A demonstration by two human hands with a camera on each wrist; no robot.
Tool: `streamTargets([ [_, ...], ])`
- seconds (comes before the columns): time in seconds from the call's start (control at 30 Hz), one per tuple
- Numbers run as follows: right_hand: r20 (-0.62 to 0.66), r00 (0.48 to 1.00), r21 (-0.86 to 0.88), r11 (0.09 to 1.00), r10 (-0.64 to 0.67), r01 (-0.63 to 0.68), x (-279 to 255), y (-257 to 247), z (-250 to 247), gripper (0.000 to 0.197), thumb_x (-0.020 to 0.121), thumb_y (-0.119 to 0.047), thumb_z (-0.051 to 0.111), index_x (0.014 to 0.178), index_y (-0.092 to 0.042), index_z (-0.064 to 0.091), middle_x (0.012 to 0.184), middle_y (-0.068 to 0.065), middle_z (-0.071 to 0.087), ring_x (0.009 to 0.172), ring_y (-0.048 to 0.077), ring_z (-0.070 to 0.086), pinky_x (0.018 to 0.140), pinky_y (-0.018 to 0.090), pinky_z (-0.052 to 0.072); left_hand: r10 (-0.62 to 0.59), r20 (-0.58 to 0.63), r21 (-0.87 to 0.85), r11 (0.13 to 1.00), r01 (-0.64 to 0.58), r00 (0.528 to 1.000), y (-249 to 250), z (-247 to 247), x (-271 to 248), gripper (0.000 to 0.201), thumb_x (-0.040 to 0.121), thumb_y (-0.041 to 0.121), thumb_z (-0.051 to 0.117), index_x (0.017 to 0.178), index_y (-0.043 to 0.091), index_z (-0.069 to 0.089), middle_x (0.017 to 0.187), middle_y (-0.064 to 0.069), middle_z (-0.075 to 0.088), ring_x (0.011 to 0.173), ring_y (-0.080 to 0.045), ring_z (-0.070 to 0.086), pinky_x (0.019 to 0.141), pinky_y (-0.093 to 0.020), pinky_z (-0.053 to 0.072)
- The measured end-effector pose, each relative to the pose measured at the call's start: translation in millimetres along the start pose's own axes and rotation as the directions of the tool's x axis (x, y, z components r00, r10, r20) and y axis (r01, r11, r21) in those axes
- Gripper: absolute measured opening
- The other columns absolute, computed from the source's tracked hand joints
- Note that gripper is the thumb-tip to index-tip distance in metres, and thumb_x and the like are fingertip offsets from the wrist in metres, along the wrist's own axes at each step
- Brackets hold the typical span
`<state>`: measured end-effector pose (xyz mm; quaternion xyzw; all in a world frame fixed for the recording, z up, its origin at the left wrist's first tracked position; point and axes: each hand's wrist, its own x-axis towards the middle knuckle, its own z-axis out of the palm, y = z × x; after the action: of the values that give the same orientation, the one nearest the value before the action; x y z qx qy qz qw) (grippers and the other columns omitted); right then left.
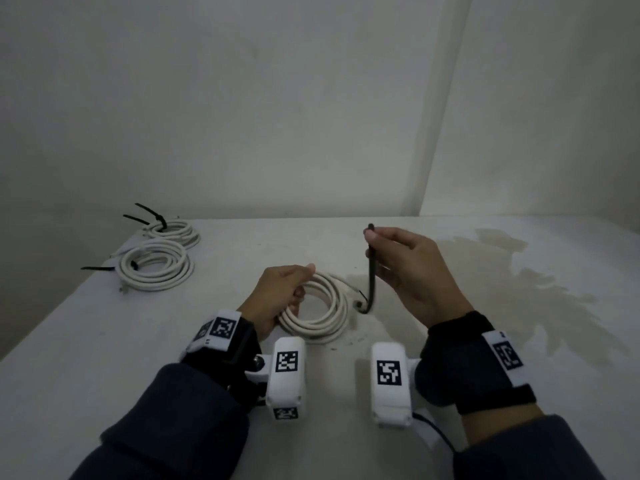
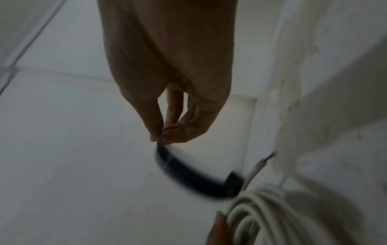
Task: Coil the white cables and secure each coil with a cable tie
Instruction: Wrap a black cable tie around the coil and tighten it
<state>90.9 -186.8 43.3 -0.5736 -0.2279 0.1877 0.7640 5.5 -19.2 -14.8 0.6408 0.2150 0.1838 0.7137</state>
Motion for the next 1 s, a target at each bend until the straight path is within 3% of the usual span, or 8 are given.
streamTargets([
  [0.13, 0.043, 0.998, 0.132, 0.99, 0.054, -0.059, -1.0, 9.5, 12.4, 0.012, 0.088, -0.008, 0.065, 0.077, -0.01, 0.061, 0.069, 0.001, 0.065, 0.062, 0.012, 0.064, 0.064, 0.021, 0.055, 0.04, -0.024, 0.01, 0.999, -0.04, 0.999, -1.3, -4.5, -14.1, 0.041, 0.092, 0.024, 0.061, 0.052, 0.021, 0.061, 0.053, 0.001, 0.033, 0.042, -0.01, 0.027, 0.038, -0.017, 0.027],
  [0.3, 0.062, 0.997, -0.023, 0.999, 0.046, -0.044, -5.2, 26.0, 22.0, 0.012, 0.088, -0.007, 0.066, 0.079, -0.006, 0.059, 0.067, 0.005, 0.065, 0.063, 0.015, 0.066, 0.067, 0.025, 0.057, 0.062, -0.03, 0.009, 0.998, -0.062, 0.998, 0.0, -4.8, -22.7, 0.024, 0.096, 0.023, 0.054, 0.095, 0.004, 0.068, 0.049, 0.006, 0.033, 0.04, -0.008, 0.027, 0.038, -0.017, 0.026],
  [0.47, 0.112, 0.993, -0.182, 0.982, -0.029, 0.049, -7.3, 27.6, 27.3, 0.01, 0.096, -0.013, 0.056, 0.087, -0.012, 0.05, 0.084, 0.012, 0.071, 0.06, 0.016, 0.065, 0.056, 0.023, 0.053, 0.03, -0.082, -0.085, 0.996, -0.037, 0.996, -1.9, -2.4, -23.4, 0.025, 0.097, 0.024, 0.052, 0.075, 0.014, 0.056, 0.053, 0.004, 0.032, 0.04, -0.008, 0.027, 0.038, -0.017, 0.028],
  [0.63, 0.273, 0.961, -0.143, 0.986, -0.046, 0.088, -7.6, 30.5, 29.3, 0.009, 0.093, -0.003, 0.057, 0.091, -0.006, 0.049, 0.094, 0.028, 0.069, 0.087, 0.032, 0.072, 0.079, 0.031, 0.058, 0.018, -0.179, -0.097, 0.995, -0.036, 0.984, -5.3, 1.2, -19.7, 0.029, 0.099, 0.026, 0.048, 0.073, 0.016, 0.055, 0.059, 0.0, 0.037, 0.048, -0.012, 0.034, 0.042, -0.021, 0.034],
  [0.8, 0.24, 0.968, -0.354, 0.923, -0.069, 0.154, -2.5, 40.3, 25.5, 0.016, 0.085, 0.007, 0.064, 0.098, 0.003, 0.071, 0.084, 0.009, 0.073, 0.073, 0.01, 0.071, 0.07, 0.019, 0.054, 0.045, -0.173, -0.067, 0.996, -0.057, 0.984, -9.3, 6.2, -18.8, 0.028, 0.1, 0.028, 0.046, 0.077, 0.015, 0.056, 0.063, -0.003, 0.04, 0.049, -0.013, 0.036, 0.045, -0.024, 0.037],
  [0.87, 0.231, 0.963, -0.498, 0.834, -0.136, 0.237, -1.0, 40.9, 24.2, 0.016, 0.087, -0.004, 0.067, 0.1, -0.01, 0.074, 0.086, -0.001, 0.071, 0.075, 0.006, 0.068, 0.07, 0.012, 0.049, 0.056, -0.148, -0.042, 0.997, -0.063, 0.987, -10.3, 8.8, -19.7, 0.026, 0.1, 0.028, 0.046, 0.083, 0.014, 0.058, 0.066, -0.004, 0.044, 0.051, -0.013, 0.038, 0.045, -0.023, 0.038],
  [0.93, 0.296, 0.934, -0.659, 0.665, -0.202, 0.352, 2.1, 41.7, 21.0, 0.017, 0.086, -0.014, 0.069, 0.1, -0.022, 0.075, 0.101, -0.005, 0.066, 0.095, 0.007, 0.061, 0.075, 0.006, 0.041, 0.046, -0.121, -0.042, 0.998, -0.052, 0.992, -10.0, 10.3, -21.3, 0.026, 0.1, 0.029, 0.045, 0.092, 0.01, 0.061, 0.068, -0.004, 0.048, 0.053, -0.013, 0.042, 0.044, -0.021, 0.04],
  [1.0, 0.353, 0.923, -0.727, 0.576, -0.153, 0.373, 5.3, 42.5, 18.2, 0.016, 0.086, -0.02, 0.069, 0.1, -0.026, 0.075, 0.121, -0.004, 0.057, 0.114, 0.007, 0.051, 0.086, 0.012, 0.039, 0.044, -0.103, -0.022, 0.999, -0.046, 0.994, -9.0, 10.3, -21.9, 0.028, 0.1, 0.03, 0.044, 0.096, 0.008, 0.062, 0.07, -0.005, 0.051, 0.055, -0.012, 0.045, 0.045, -0.019, 0.041],
])
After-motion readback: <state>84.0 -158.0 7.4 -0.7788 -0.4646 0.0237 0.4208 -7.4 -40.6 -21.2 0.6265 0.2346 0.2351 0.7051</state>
